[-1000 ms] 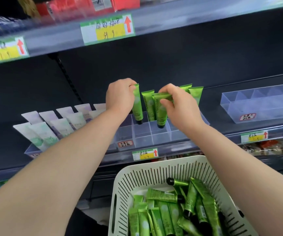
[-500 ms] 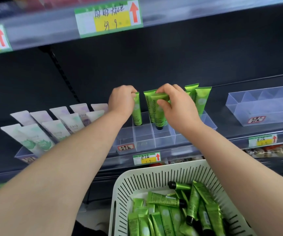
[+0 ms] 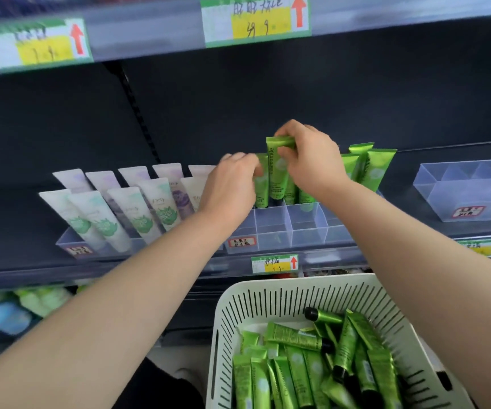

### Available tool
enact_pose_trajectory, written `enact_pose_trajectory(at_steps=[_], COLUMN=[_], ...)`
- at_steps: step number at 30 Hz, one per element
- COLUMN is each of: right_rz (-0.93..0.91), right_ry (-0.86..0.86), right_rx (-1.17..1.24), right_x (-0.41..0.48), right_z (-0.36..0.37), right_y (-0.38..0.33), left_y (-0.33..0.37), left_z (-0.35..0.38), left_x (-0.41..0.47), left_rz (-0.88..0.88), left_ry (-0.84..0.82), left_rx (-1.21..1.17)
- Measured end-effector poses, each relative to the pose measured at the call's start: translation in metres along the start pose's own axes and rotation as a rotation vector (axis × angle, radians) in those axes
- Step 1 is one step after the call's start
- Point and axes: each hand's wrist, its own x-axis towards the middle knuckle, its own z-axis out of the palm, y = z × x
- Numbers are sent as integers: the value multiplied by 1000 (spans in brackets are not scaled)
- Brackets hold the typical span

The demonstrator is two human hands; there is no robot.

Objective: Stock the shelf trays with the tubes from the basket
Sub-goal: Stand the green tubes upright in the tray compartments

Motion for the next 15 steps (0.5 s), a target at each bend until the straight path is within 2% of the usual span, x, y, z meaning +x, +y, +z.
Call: enact_pose_trajectory(at_steps=[4,9,15], right_rz=[19,37,-63], right_ry=[-81,-171,-52], right_rx=[-71,-166,-190], right_x=[2,-2,-6], right_z=[17,33,28], right_y=[5,13,13], left_y=[-4,-6,-2], left_z=[3,-1,-2], left_x=[-12,-16,-20], left_rz=[-12,-23,-8], left_ry=[-78,-93,-115], left_rx=[13,16,39])
